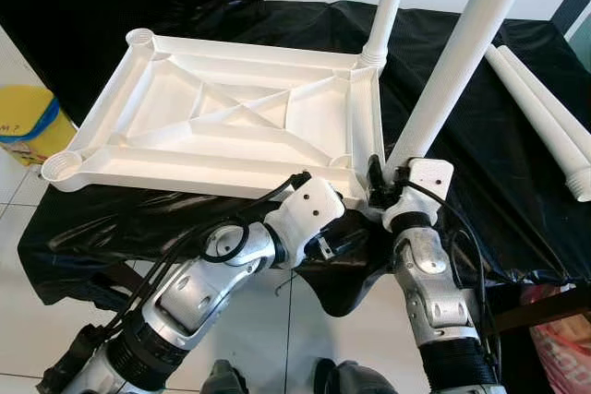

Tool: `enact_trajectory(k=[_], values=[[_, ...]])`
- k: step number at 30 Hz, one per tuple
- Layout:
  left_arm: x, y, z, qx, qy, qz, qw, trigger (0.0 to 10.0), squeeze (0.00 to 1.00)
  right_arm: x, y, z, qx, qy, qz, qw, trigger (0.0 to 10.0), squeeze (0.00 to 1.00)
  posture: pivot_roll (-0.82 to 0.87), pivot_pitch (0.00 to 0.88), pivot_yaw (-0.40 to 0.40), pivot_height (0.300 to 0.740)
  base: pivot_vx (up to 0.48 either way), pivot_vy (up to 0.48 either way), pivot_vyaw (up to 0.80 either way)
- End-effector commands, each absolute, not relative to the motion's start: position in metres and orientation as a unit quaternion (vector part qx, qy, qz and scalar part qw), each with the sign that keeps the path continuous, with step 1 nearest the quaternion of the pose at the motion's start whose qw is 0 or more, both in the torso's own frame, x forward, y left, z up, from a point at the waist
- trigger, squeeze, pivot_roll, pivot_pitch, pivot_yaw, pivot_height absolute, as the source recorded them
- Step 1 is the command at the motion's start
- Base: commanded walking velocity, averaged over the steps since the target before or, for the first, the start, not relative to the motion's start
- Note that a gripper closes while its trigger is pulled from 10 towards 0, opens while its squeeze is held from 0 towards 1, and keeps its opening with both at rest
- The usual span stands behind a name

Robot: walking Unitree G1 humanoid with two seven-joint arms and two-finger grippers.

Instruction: Building children table

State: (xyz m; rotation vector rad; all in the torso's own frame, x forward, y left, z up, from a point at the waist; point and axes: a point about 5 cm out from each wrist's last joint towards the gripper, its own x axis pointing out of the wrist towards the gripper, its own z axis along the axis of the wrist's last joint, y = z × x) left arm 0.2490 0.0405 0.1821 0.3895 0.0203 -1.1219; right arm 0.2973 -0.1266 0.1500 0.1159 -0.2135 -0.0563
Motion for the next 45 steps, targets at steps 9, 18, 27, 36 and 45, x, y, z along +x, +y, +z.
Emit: enact_trajectory(k=[9,18,27,36,45], values=[[0.245,0.036,0.177,0.187,0.017,-0.562,0.806,10.0,0.0,0.293,-0.137,0.15,0.066,-0.104,0.078,0.989,10.0,1.0,0.01,0.145,-0.068,0.74,0.0,0.0,0.0],[0.247,0.034,0.177,0.189,0.014,-0.565,0.803,10.0,0.0,0.305,-0.152,0.155,-0.028,-0.095,0.236,0.967,10.0,0.0,0.01,0.127,-0.07,0.74,0.0,0.0,0.0],[0.247,0.035,0.178,0.191,0.012,-0.562,0.805,10.0,0.0,0.315,-0.153,0.151,-0.063,-0.078,0.287,0.953,0.0,0.0,0.03,0.122,-0.072,0.74,0.0,0.0,0.0],[0.247,0.036,0.178,0.192,0.014,-0.56,0.806,10.0,0.0,0.319,-0.158,0.145,-0.061,-0.064,0.294,0.952,0.0,0.0,0.03,0.123,-0.07,0.74,0.0,0.0,0.0],[0.247,0.037,0.178,0.193,0.016,-0.561,0.805,10.0,0.0,0.319,-0.161,0.136,-0.037,-0.047,0.264,0.963,10.0,0.0,0.03,0.134,-0.064,0.74,0.0,0.0,0.0]])
